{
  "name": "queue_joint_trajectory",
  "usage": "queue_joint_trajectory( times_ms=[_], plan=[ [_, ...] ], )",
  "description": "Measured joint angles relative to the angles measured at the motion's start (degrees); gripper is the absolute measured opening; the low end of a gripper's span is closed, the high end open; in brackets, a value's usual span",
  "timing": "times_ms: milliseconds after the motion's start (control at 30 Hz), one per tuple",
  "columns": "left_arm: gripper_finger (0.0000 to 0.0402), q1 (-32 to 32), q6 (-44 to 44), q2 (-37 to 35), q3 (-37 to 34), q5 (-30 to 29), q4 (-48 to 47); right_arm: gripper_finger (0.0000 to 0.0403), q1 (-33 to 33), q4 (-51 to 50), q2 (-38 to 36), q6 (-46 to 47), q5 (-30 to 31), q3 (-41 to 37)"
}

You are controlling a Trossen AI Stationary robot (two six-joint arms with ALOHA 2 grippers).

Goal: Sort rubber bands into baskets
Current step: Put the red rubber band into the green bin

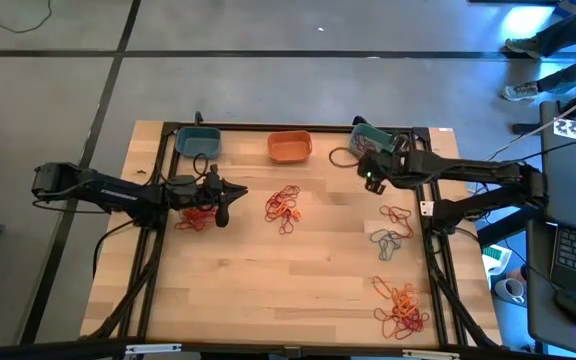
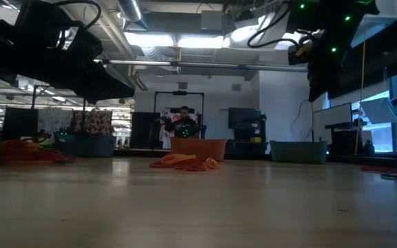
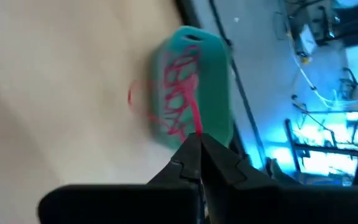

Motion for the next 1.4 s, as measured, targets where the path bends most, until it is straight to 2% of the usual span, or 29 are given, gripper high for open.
queue_joint_trajectory(
  times_ms=[333, 533, 833, 1067, 1200, 1400],
  plan=[
    [0.0045, 0.0, 0.0, 0.0, 0.0, 0.0, -0.02, 0.0007, -10.46, 12.86, -0.1, -8.69, 0.19, 0.0],
    [0.0045, 0.0, 0.0, -0.01, 0.0, -0.01, 0.0, 0.0007, -14.88, 16.69, -0.1, -11.39, -0.68, -0.07],
    [0.0045, 0.0, 0.0, 0.01, 0.0, 0.01, -0.02, 0.0007, -21.68, 19.79, -0.08, -11.35, -10.79, -2.71],
    [0.0045, 0.0, 0.0, 0.0, 0.0, -0.01, -0.02, 0.001, -24.97, 21.8, -0.08, -9.02, -15.63, -5.88],
    [0.0045, 0.0, 0.0, 0.01, 0.0, -0.01, -0.02, 0.0041, -25.45, 22.28, -0.08, -7.89, -18.05, -7.52],
    [0.0045, 0.0, 0.0, 0.0, 0.0, 0.01, -0.02, 0.0128, -25.28, 22.16, -0.08, -8.11, -20.94, -8.09]
  ],
)
